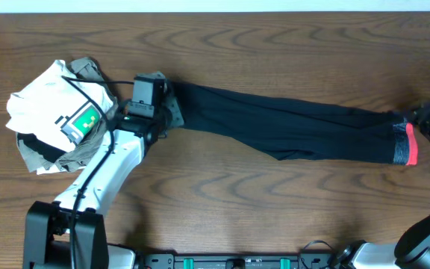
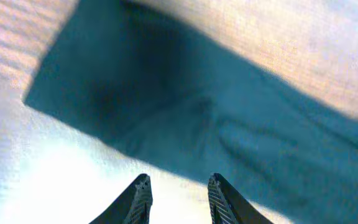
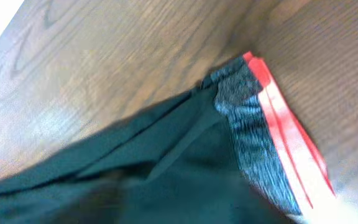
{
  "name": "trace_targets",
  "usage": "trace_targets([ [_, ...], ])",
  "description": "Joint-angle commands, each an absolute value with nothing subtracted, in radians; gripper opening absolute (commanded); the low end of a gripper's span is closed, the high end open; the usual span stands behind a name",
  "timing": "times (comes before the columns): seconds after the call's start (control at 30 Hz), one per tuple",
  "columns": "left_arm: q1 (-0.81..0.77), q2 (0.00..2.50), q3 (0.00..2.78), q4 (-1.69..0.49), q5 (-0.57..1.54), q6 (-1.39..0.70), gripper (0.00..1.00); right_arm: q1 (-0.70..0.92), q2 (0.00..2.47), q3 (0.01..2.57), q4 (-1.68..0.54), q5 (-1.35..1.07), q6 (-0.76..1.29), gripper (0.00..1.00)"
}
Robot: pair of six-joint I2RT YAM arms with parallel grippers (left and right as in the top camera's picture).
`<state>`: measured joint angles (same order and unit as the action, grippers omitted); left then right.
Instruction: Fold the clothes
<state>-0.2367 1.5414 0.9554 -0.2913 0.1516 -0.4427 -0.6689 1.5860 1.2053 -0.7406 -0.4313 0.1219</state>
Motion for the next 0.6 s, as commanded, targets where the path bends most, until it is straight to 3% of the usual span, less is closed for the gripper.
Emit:
trace_targets([
  [0.0,-0.258,1.554,0.966,-0.306,0.157,-0.419,0.33,-0.659,1.612,1.185,-0.759,-0.415,0.072,0.01],
  [0.57,-0.263,1.556,0.966,-0.309,0.157,-0.419,0.34,-0.574,1.853,1.097,-0.517,-0.393,0.127,0.01],
])
